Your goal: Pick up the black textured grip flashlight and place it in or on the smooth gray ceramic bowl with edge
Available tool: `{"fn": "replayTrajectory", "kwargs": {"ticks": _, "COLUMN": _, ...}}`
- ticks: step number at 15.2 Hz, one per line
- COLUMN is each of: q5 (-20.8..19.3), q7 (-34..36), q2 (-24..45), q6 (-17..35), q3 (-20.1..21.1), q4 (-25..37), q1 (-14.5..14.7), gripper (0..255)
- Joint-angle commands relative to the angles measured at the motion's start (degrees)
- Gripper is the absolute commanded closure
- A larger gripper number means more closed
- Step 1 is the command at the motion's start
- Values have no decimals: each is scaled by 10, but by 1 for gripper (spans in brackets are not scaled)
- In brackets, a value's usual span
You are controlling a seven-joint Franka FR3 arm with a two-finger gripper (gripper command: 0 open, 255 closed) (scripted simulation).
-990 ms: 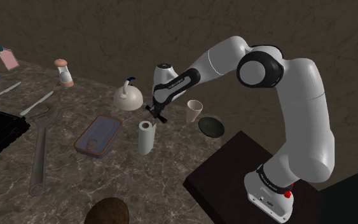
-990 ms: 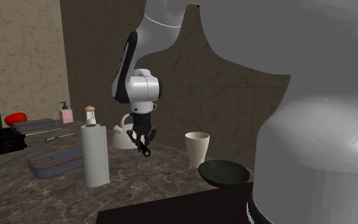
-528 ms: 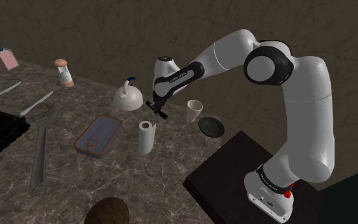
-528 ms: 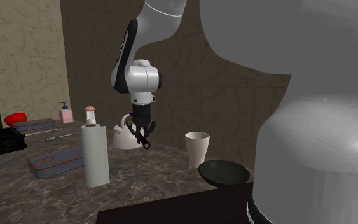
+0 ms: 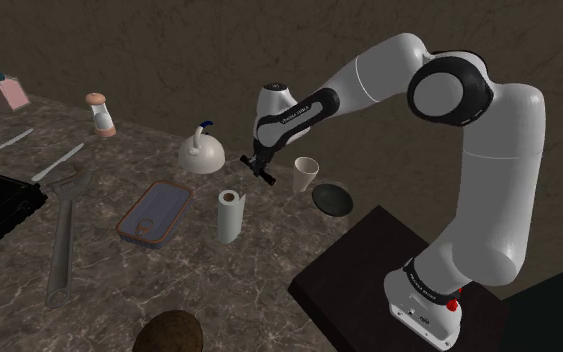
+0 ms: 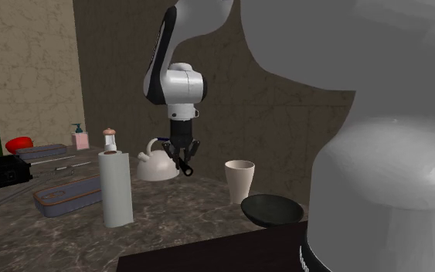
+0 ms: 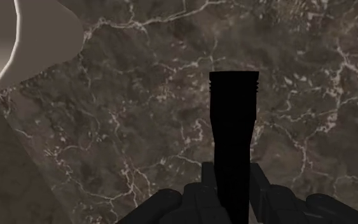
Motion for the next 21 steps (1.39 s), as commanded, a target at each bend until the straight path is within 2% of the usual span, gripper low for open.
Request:
{"fn": "replayTrajectory", "kwargs": {"ticks": 1, "q5": 2, "q7": -14, "q2": -25, "q6": 21, "q3": -1, "q4": -46, "q1": -12, "gripper": 255}}
{"fn": "replayTrajectory", "kwargs": {"ticks": 11, "q5": 19, "q7": -116, "q2": -145, "q6": 110, "q3": -14, "q4": -257, "q1": -90, "gripper": 255}}
{"fn": "replayTrajectory", "kwargs": {"ticks": 21, "q5": 39, "q7": -259, "q2": -237, "q6": 170, "q3": -46, "q4": -410, "q1": -182, "gripper": 255}}
